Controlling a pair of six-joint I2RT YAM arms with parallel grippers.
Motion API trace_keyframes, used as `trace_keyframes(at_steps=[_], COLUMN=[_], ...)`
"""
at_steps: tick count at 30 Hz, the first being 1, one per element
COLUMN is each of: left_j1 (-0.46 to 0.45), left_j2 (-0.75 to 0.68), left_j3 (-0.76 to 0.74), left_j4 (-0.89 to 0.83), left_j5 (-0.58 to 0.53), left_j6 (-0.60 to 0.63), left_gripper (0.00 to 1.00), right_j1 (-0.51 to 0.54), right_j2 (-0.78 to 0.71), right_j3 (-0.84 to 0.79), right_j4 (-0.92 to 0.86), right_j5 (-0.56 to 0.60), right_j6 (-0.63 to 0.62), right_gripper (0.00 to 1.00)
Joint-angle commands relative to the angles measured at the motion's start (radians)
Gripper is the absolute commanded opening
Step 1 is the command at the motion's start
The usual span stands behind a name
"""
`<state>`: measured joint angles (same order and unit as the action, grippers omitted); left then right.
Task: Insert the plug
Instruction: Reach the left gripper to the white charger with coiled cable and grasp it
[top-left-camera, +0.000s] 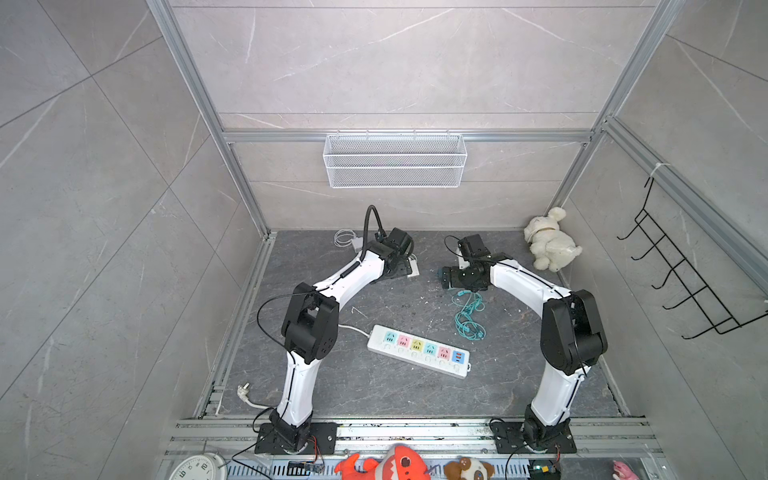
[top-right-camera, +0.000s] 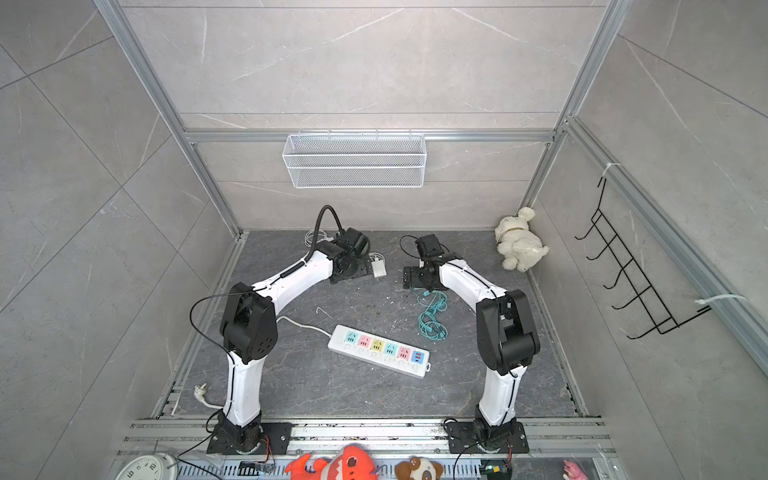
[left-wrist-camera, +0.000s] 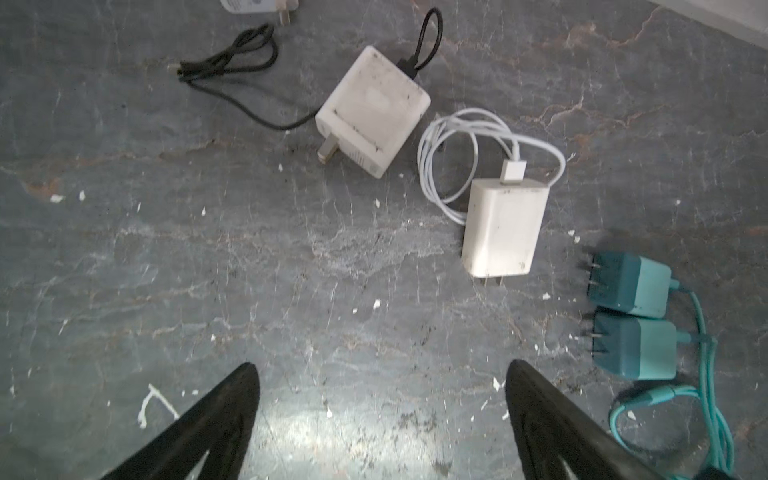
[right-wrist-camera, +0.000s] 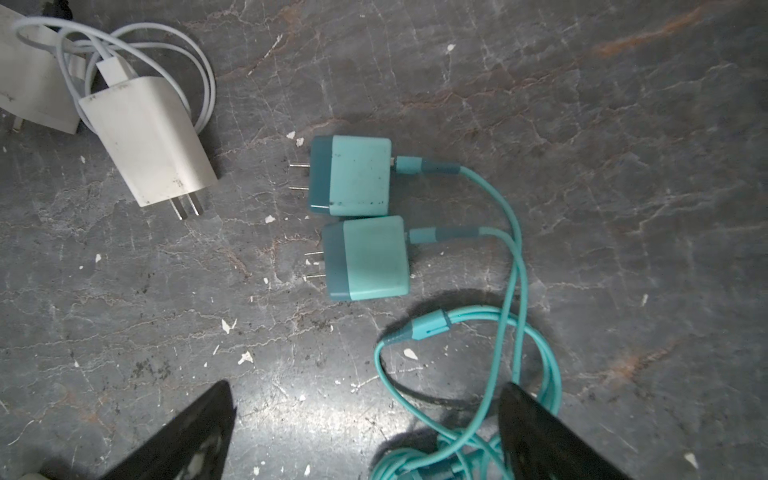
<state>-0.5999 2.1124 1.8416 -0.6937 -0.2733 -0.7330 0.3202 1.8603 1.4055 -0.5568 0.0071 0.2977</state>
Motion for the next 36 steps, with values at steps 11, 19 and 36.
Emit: trace_keyframes(at_steps=[11, 19, 36], left_j1=[0.012, 0.002, -0.047], left_j2=[0.175, 0.252, 0.398], left_j3=[0.151, 0.197, 0.355], left_j4=[0.128, 0.191, 0.135], left_j5=[0.122, 0.167, 0.105], left_j6=[0.133, 0.074, -0.014], left_gripper=[0.86, 0.84, 0.80], right_j1=[-0.023, -0.025, -0.040], right_j2=[-0.099, -0.095, -0.068], right_j3=[-0.094, -0.083, -0.019], right_j4=[0.048, 0.058, 0.060], right_j5=[0.022, -0.010, -0.109], right_j6=[0.071, 0.069, 0.029], right_gripper=[0.99, 0.99, 0.99])
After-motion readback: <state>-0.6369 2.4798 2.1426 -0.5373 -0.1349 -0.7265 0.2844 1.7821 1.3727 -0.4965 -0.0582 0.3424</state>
